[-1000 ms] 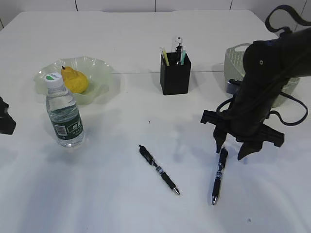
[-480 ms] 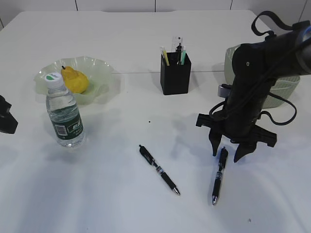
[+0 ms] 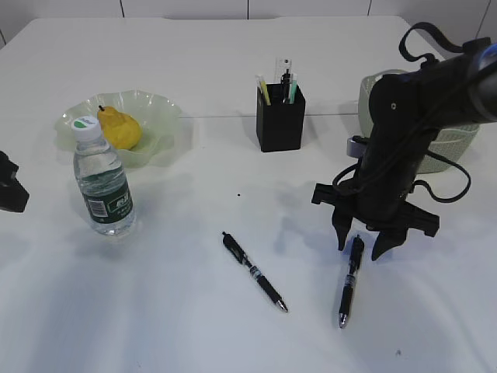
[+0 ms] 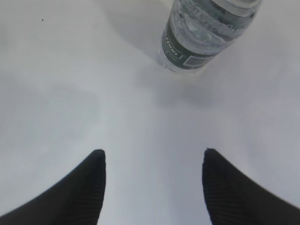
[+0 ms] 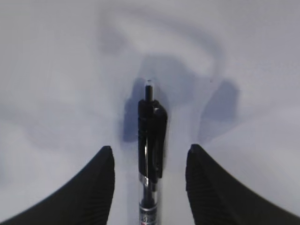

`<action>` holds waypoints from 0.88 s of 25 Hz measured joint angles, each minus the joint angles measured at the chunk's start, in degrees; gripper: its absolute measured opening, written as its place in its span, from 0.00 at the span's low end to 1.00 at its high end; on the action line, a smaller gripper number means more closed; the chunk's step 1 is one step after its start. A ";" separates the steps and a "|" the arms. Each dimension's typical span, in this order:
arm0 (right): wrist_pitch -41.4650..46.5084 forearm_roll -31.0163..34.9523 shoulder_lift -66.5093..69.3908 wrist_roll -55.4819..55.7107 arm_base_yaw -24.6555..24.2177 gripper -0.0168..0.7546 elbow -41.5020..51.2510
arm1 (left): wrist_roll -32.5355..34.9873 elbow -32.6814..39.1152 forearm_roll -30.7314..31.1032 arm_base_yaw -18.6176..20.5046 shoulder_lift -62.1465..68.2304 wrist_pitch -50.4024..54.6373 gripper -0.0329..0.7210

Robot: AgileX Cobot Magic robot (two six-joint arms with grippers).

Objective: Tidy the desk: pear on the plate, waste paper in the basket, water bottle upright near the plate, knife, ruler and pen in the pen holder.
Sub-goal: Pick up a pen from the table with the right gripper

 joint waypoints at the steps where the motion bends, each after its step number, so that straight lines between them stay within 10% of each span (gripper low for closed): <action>1: 0.00 0.00 0.25 0.00 0.00 0.50 0.00 | 0.00 0.00 0.00 0.00 0.00 0.00 0.65; 15: 0.00 1.47 2.18 -0.11 0.00 0.49 0.00 | 0.00 0.00 0.00 0.00 0.00 -0.46 0.65; 22: -0.12 1.71 2.30 -0.44 0.00 0.30 0.00 | 0.00 0.00 0.00 0.00 0.00 -0.68 0.65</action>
